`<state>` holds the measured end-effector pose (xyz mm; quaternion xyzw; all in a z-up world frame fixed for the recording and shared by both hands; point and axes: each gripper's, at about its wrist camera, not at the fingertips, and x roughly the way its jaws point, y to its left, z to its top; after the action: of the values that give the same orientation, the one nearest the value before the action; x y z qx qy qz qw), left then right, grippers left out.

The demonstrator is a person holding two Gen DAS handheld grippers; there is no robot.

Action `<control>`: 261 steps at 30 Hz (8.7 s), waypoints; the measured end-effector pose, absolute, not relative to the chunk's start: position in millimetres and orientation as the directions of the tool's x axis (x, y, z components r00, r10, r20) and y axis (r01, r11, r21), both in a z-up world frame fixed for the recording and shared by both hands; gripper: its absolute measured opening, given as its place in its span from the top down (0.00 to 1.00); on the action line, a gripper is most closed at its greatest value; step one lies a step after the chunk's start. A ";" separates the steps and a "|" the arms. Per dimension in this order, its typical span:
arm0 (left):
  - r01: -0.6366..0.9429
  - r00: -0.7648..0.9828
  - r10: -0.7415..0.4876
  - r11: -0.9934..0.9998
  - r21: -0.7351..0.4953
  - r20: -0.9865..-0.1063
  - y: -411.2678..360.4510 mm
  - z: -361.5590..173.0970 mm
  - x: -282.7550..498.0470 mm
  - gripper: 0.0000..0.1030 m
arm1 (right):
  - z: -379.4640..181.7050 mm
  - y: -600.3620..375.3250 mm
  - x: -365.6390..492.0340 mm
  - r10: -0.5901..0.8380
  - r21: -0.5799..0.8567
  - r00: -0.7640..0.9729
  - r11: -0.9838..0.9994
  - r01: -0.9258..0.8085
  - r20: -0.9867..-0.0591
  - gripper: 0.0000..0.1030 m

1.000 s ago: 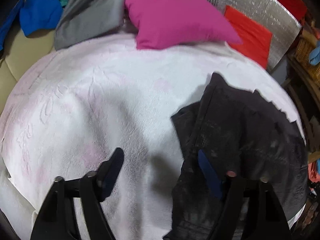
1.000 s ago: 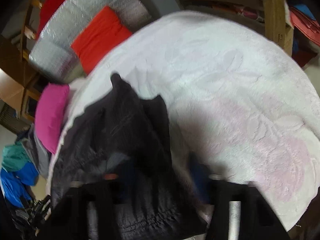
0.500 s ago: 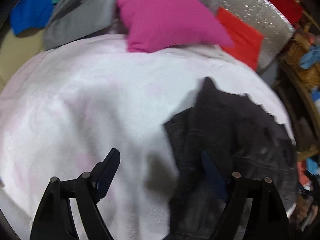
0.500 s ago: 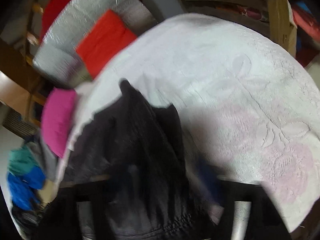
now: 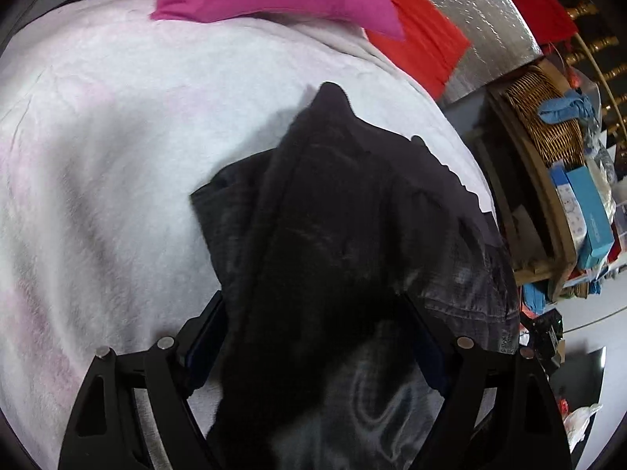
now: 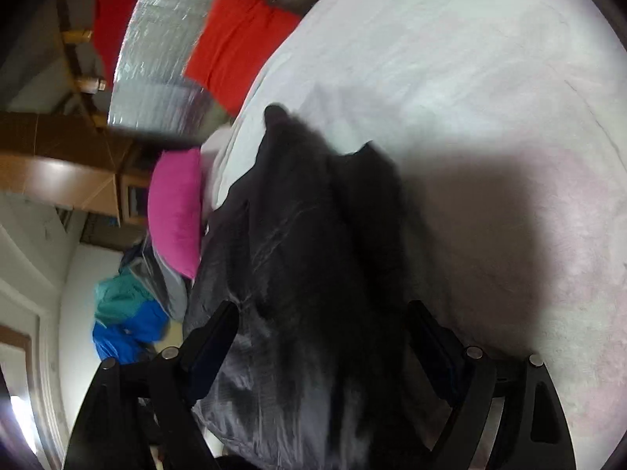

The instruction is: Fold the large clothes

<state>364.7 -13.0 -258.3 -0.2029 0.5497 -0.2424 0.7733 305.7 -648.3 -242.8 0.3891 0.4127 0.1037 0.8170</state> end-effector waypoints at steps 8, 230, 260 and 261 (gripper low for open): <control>0.159 0.343 -0.584 0.808 -0.567 -0.736 -30.7 -250.8 372.2 0.51 | -219.9 -595.6 329.8 0.359 0.565 0.653 0.815 0.130 -0.667 0.61; 0.118 0.758 -0.011 0.986 0.120 -0.652 -58.0 -170.6 297.8 0.18 | -172.2 -564.2 301.1 0.150 0.522 0.743 0.800 0.296 -0.652 0.48; 0.034 0.460 -0.492 0.842 -0.539 -0.739 15.4 -234.4 386.4 0.48 | -215.4 -597.1 355.4 0.346 0.655 0.739 0.737 0.168 -0.578 0.57; 0.038 0.465 -0.488 0.845 -0.534 -0.739 13.4 -233.0 386.4 0.48 | -210.5 -592.8 356.0 0.334 0.642 0.751 0.751 0.153 -0.570 0.57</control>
<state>386.4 13.4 -233.0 -0.2288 0.4918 -0.1592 0.8249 356.0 -592.8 -210.5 0.3487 0.3492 0.0523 0.8682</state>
